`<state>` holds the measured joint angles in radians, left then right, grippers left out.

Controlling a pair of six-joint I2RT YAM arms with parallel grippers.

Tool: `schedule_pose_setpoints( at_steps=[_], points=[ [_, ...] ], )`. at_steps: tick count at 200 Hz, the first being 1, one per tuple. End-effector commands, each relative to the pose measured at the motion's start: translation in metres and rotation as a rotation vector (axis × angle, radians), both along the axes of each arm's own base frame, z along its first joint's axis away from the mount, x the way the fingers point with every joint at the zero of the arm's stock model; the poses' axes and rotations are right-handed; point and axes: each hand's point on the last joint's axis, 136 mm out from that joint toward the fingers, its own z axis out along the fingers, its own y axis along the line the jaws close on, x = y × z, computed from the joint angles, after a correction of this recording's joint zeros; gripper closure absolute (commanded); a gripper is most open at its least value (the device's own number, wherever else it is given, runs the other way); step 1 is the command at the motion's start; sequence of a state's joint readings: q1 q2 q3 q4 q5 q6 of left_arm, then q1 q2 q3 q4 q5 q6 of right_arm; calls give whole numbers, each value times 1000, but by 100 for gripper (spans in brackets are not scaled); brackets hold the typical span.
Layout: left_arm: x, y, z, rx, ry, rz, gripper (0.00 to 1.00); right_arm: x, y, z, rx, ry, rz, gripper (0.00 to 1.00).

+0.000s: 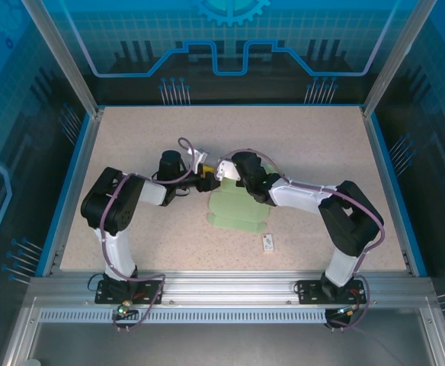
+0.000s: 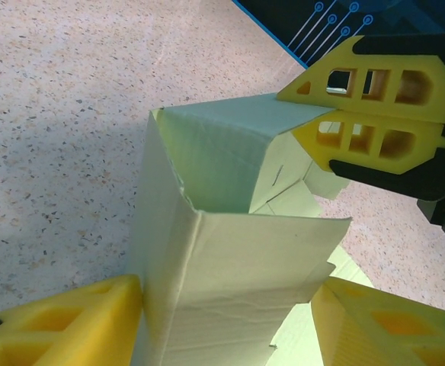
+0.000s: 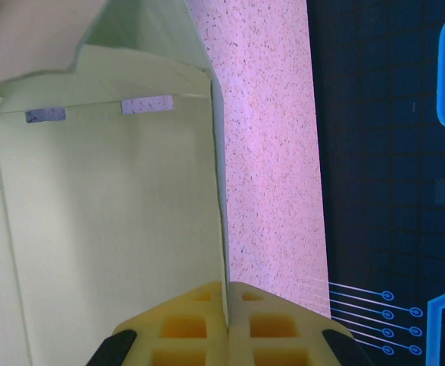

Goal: Fold the paper box

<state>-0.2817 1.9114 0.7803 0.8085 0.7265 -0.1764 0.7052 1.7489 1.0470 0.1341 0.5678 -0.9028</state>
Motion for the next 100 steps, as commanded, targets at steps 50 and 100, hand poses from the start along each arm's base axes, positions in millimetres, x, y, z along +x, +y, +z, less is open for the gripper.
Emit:
schedule_pose_setpoints(
  at_steps=[50,100],
  points=[
    [1,7,22,27,-51,48,35,4,-4,13,16,-8,5,100],
    [7,26,33,-11,-39,114,33,4,-9,6,51,95,-8,100]
  ],
)
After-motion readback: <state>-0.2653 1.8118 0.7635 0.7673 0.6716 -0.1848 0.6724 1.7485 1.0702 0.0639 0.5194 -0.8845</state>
